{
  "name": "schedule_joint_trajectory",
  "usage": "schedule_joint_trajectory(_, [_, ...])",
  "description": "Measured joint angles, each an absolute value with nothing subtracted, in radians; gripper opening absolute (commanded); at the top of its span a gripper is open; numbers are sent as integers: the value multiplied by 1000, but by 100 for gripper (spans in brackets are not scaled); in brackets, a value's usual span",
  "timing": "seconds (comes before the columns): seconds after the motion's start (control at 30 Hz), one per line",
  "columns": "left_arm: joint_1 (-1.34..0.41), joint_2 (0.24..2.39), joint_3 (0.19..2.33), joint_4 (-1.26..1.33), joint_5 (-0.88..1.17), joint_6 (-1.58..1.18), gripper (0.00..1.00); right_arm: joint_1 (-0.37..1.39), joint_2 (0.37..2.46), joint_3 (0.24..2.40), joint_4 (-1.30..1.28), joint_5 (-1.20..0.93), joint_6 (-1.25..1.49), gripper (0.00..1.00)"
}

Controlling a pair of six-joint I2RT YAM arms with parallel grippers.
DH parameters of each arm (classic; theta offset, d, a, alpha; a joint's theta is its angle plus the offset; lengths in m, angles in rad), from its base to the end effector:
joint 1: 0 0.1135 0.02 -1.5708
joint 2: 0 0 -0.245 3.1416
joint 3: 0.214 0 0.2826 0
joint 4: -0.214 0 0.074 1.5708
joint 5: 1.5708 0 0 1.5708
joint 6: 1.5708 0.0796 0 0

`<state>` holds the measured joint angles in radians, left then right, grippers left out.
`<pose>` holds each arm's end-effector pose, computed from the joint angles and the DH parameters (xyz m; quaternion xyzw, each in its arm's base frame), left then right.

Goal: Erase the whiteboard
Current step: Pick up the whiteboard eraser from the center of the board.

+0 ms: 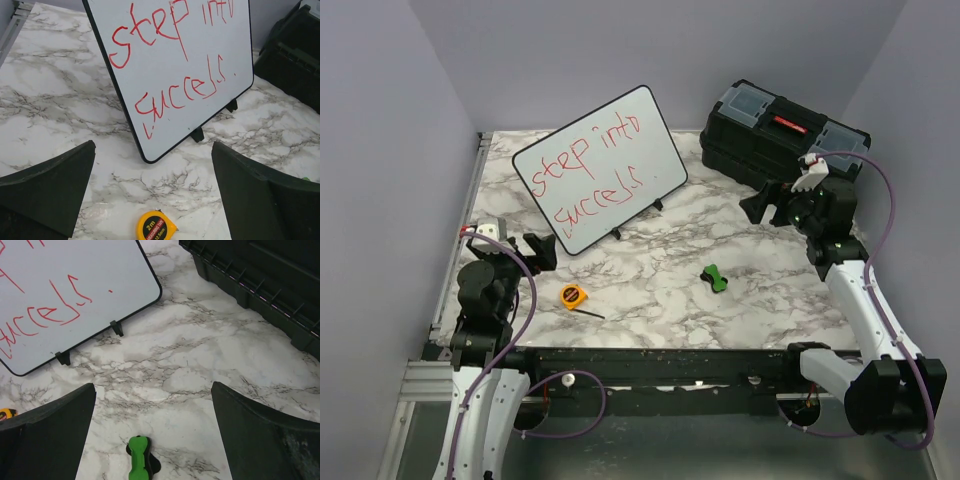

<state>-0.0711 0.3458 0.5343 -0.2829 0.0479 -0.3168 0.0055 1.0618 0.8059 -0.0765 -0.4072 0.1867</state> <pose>0.2016 -0.0182 0.2928 -0.0746 0.7359 -0.1470 0.6567 0.3218 0.0333 0.2676 -0.0447 0.8049 0.2184 0.5500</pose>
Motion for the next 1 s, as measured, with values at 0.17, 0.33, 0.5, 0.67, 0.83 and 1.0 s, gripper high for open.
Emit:
schedule_joint_trajectory(0.17, [-71, 355, 534, -293, 72, -317, 99, 6, 1060, 806, -77, -416, 185, 100])
schedule_joint_trajectory(0.33, [-71, 355, 534, -298, 86, -317, 99, 4, 1081, 822, -129, -589, 18, 100])
schedule_joint_trajectory(0.5, [-71, 359, 534, -301, 96, -316, 99, 29, 1122, 879, -302, -769, -255, 100])
schedule_joint_trajectory(0.67, [-71, 375, 534, -302, 107, -314, 99, 163, 1156, 922, -422, -708, -408, 100])
schedule_joint_trajectory(0.83, [-71, 387, 535, -302, 116, -312, 99, 344, 1258, 942, -451, -490, -408, 100])
schedule_joint_trajectory(1.0, [-71, 404, 542, -309, 123, -310, 99, 361, 1421, 966, -466, -335, -361, 99])
